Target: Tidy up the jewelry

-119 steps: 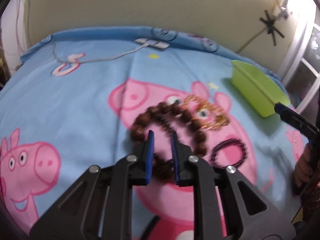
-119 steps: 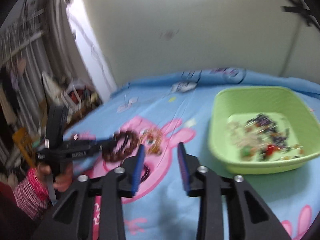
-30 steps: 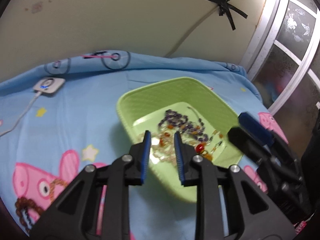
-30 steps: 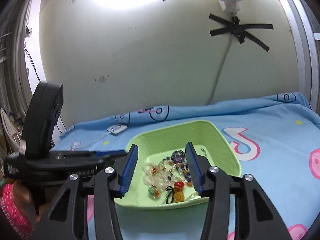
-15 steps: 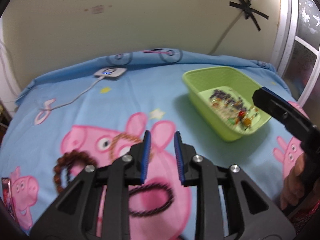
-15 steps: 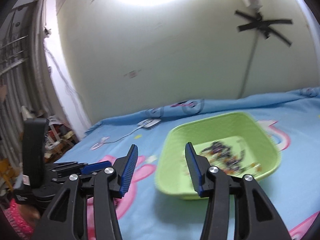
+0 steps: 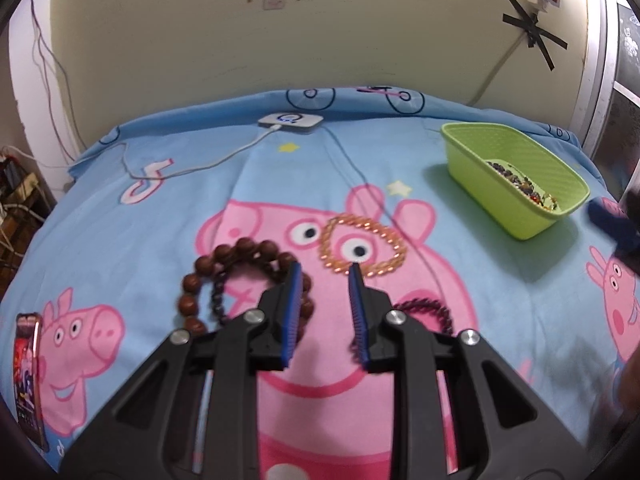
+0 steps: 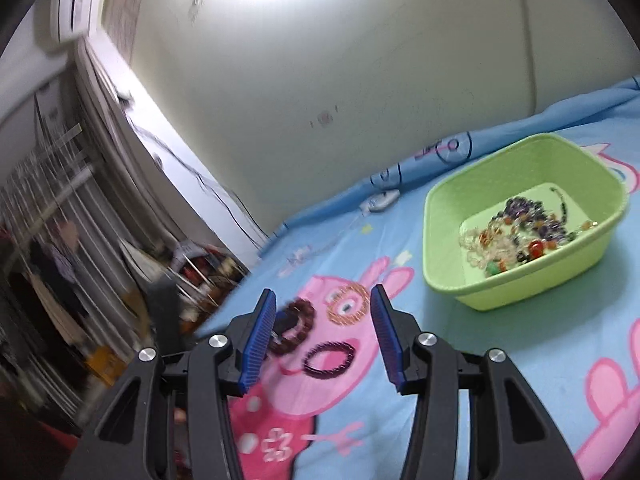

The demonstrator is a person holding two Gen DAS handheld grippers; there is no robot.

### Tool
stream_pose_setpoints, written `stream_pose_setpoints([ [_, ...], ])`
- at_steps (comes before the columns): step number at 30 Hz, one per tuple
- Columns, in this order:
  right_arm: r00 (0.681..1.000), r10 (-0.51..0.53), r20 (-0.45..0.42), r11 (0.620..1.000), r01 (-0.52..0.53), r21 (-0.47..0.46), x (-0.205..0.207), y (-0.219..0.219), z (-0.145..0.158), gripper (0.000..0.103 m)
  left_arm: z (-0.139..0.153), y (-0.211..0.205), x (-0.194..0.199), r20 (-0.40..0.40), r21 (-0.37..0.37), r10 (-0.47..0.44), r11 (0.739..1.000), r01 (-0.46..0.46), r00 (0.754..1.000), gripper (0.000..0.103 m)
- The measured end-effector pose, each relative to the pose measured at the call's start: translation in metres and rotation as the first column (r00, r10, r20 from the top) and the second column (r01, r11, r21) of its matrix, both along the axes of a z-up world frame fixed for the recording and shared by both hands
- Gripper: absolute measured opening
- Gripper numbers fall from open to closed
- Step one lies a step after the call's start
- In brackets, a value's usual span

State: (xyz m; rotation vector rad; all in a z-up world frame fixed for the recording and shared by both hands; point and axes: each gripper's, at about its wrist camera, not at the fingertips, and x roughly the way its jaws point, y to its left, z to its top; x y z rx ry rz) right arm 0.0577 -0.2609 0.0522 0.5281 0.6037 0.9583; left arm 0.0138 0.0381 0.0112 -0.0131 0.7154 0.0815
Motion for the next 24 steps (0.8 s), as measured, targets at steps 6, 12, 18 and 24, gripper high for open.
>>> stream_pose_setpoints([
  [6,0.988,-0.091,0.125,0.965,0.056,0.257,-0.016,-0.103,0.056,0.031,-0.002,0.017,-0.008,0.008,0.002,0.007,1.000,-0.007,1.000,0.022],
  [12,0.981,-0.079,0.175,0.942,0.016,0.336,-0.033,-0.131,0.064,0.031,-0.003,0.029,-0.012,0.019,0.008,0.026,1.000,-0.026,0.999,0.022],
  [18,0.999,0.029,0.024,0.992,-0.031,0.122,-0.010,-0.048,0.014,0.031,-0.008,0.031,-0.013,0.007,0.016,0.040,0.999,-0.040,0.999,0.022],
  [24,0.997,0.072,-0.007,0.984,-0.072,-0.161,-0.011,0.038,-0.015,0.031,-0.012,0.031,-0.014,-0.012,-0.005,0.038,0.999,-0.038,0.999,0.022],
])
